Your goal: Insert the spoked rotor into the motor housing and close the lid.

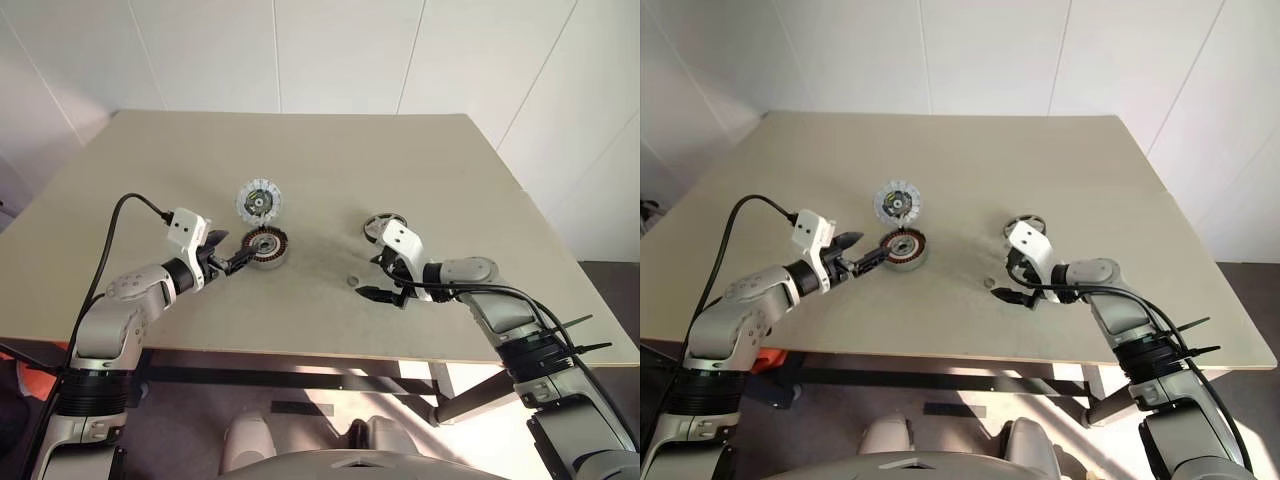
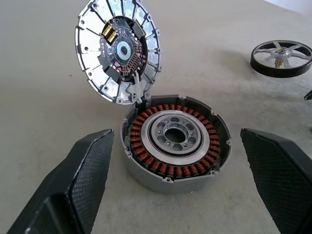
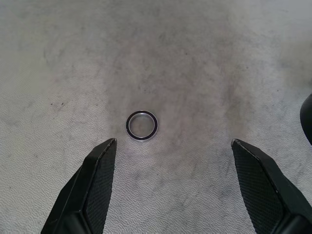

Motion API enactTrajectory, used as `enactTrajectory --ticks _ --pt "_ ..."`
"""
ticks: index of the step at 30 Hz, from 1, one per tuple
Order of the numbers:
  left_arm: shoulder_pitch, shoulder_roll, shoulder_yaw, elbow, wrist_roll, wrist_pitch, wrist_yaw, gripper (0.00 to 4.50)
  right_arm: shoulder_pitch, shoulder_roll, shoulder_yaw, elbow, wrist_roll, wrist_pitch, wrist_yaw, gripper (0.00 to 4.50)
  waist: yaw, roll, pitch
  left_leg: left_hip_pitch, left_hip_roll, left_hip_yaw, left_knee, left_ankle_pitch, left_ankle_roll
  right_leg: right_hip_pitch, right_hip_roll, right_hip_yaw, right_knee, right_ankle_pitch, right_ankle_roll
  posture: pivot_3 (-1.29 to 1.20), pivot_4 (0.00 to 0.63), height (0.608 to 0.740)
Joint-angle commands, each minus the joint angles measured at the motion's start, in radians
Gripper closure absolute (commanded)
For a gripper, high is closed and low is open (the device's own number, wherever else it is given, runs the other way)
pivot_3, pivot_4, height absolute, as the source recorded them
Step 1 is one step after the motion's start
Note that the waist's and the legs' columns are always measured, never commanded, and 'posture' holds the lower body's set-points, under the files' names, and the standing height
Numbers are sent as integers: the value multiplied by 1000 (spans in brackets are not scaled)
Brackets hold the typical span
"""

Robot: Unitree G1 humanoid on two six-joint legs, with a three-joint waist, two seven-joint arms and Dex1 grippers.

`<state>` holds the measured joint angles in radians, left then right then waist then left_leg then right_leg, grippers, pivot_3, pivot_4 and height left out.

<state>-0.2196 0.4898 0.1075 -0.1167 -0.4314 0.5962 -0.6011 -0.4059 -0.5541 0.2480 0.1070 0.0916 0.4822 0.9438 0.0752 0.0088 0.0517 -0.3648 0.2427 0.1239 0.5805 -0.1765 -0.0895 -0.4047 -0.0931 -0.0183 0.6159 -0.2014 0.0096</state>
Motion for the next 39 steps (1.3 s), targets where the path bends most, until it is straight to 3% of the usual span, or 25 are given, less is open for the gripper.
enactTrajectory --ticks 1,15,20,27,30,34,39 --pt "-9 13 21 -12 2 -12 0 109 -2 1 4 -24 -1 -24 6 256 0 0 0 0 0 0 0 0 0 0 0 0 0 0 0 0 0 740" --pt "8 21 26 -19 3 -1 4 109 -17 45 13 19 -10 -48 -13 256 -1 0 0 0 0 0 0 0 0 0 0 0 0 0 0 0 0 740" --pt "10 24 27 -25 4 0 8 68 -27 48 15 76 -29 -71 -22 1885 -2 0 0 0 0 0 0 0 0 0 0 0 0 0 0 0 0 740" --pt "2 27 26 -21 5 -3 8 68 -43 46 13 108 -33 -88 -26 1885 -2 0 0 1 0 0 0 0 0 2 0 0 0 0 0 0 0 740" --pt "-4 28 26 -16 7 -5 8 68 -54 50 2 124 -24 -81 -27 2481 -2 0 0 1 0 0 0 0 0 2 0 0 0 0 0 0 0 740" --pt "-11 30 26 -11 12 -9 8 68 -68 48 2 138 -33 -89 -40 3820 -1 0 0 1 0 0 0 0 0 2 0 0 0 0 0 0 0 740" --pt "-21 29 23 -10 18 -9 8 68 -70 47 4 129 -31 -98 -41 3887 -1 0 0 1 0 0 0 0 0 2 0 0 0 0 0 0 0 740"
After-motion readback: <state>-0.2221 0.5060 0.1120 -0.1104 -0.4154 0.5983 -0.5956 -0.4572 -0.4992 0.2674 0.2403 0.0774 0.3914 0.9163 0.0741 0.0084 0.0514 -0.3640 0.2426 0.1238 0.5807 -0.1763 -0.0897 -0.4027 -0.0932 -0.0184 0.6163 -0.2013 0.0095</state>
